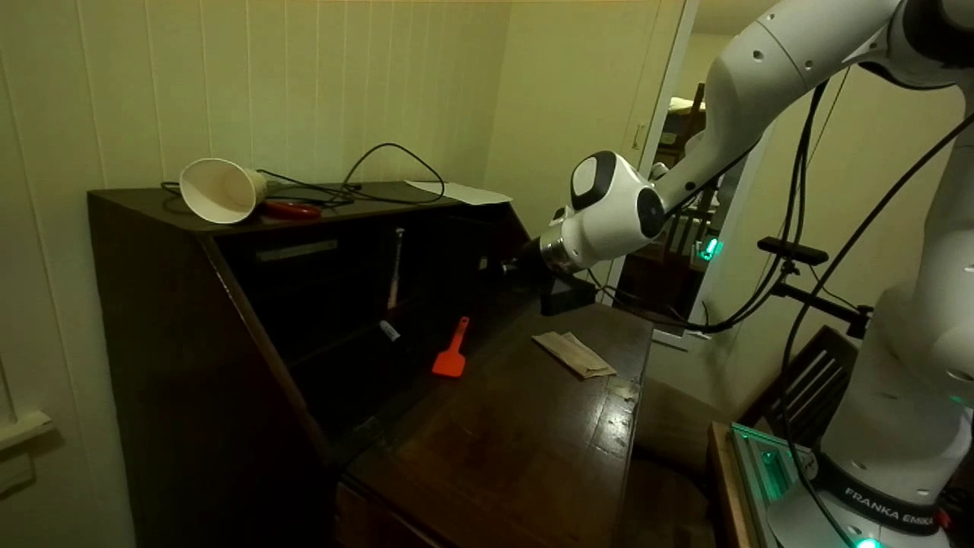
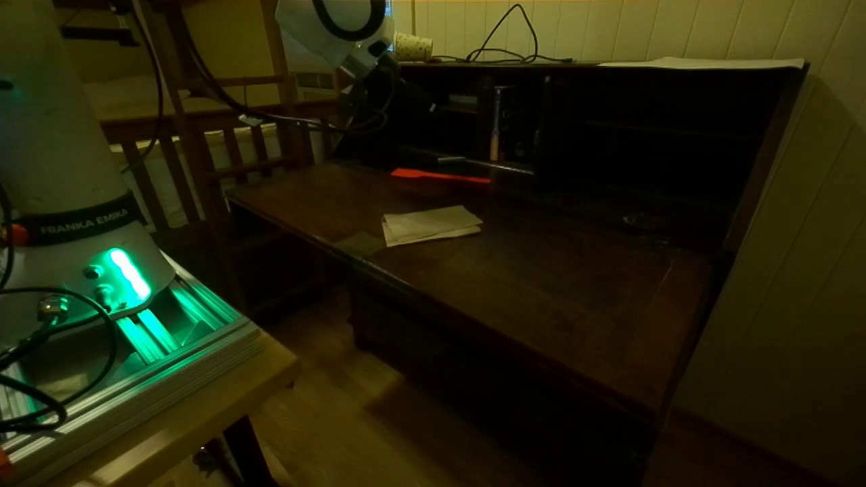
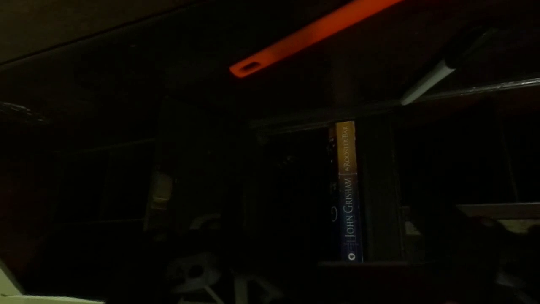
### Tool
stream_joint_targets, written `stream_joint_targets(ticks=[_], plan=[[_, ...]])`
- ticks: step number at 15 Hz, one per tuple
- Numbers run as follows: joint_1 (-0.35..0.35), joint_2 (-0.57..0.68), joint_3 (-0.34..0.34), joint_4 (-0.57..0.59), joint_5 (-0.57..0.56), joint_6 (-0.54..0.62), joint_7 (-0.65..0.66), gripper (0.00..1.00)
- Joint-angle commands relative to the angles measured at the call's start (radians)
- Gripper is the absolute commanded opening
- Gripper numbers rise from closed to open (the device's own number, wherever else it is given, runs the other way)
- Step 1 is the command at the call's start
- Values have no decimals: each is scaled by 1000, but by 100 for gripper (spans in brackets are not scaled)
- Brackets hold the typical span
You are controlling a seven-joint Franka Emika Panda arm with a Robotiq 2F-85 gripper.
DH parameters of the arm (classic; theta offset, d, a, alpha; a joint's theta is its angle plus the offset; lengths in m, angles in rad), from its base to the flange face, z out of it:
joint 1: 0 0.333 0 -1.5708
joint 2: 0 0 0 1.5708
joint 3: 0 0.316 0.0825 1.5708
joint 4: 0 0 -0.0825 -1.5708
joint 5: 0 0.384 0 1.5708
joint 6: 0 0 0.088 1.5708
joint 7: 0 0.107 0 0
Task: Open the cabinet door
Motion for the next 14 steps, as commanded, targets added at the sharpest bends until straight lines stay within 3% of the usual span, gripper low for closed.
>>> stream_joint_targets(ticks=[1,6,14], plan=[[4,4,1,0,0,-2,0,100],[1,7,2,6,0,2,5,100],[-97,22,-44,92,0,42,-163,100]])
